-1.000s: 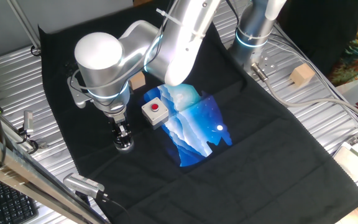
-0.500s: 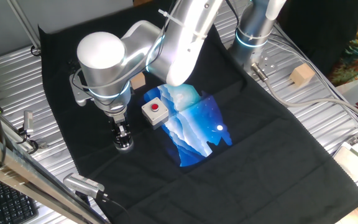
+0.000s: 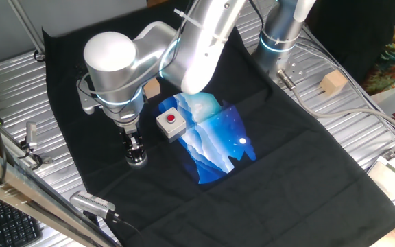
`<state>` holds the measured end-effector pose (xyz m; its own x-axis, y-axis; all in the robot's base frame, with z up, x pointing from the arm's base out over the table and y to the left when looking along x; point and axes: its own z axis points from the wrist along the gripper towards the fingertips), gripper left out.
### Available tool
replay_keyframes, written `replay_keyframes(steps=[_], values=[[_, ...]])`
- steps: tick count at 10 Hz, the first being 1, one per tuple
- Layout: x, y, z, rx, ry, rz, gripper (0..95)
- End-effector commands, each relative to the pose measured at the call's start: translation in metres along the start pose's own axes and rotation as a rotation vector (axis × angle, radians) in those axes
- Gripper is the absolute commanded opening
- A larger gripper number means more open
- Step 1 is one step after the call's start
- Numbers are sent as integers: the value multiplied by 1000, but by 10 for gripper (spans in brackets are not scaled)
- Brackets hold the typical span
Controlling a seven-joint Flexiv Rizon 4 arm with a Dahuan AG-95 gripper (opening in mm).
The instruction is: Screw the lid onto the jar
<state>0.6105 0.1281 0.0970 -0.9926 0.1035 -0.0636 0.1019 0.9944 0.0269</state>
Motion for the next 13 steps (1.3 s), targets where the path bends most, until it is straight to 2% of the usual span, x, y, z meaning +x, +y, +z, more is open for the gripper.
replay_keyframes(steps=[1,2,6,9,11,13], values=[[0,0,0,24,3,-6,0],[0,0,0,12,2,-1,0],[0,0,0,21,4,2,0],[0,0,0,12,2,17,0],[0,0,0,30,7,26,0],[0,0,1,26,5,46,0]])
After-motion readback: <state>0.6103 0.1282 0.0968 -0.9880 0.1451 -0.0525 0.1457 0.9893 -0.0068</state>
